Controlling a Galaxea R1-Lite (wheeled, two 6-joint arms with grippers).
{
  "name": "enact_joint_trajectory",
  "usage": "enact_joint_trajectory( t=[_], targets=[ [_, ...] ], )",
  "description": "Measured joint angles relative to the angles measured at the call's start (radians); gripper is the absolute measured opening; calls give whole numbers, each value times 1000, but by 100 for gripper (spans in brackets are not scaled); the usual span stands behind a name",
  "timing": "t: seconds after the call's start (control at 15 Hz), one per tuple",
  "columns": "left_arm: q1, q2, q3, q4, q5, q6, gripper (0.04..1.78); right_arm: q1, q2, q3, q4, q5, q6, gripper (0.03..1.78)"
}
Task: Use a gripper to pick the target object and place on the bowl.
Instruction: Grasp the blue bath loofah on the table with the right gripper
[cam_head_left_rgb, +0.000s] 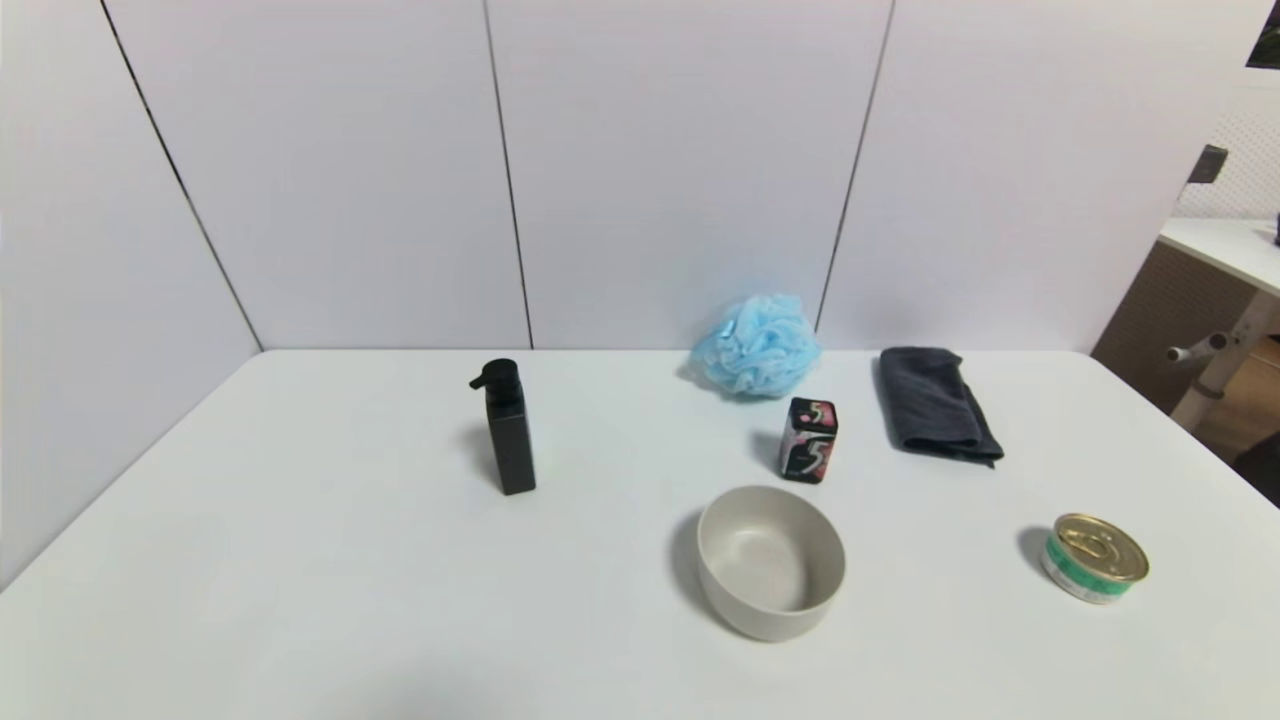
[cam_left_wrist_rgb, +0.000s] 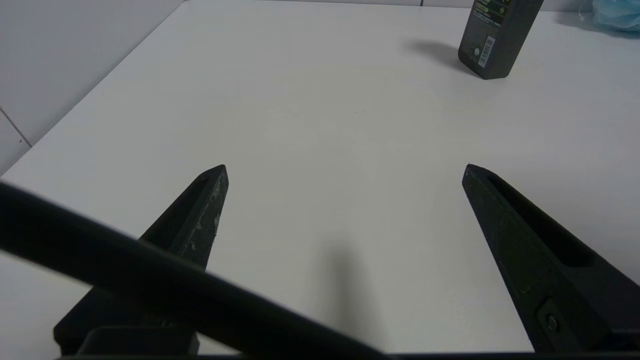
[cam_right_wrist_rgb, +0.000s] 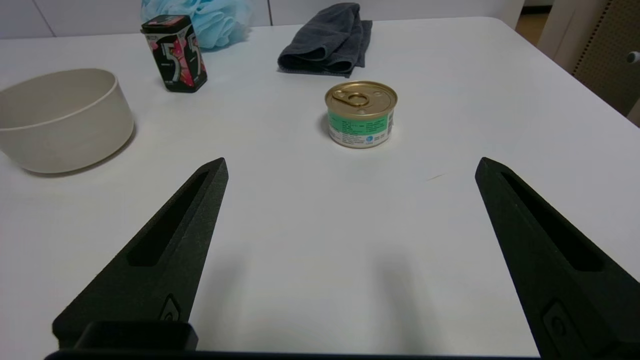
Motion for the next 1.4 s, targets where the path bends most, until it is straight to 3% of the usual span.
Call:
enact_joint_trajectory(
  t=[0.67,0.87,1.07,1.4],
  targets=[
    [0,0,0,0,0,0,169,0,61,-27,76,-3,0,171],
    [0,0,0,0,0,0,169,2,108,-92,69,1,-5,171],
    [0,0,0,0,0,0,169,9,220,-241,74,-1,-5,171],
    [0,0,0,0,0,0,169,12,573,-689,80,3,-4,171]
  ],
)
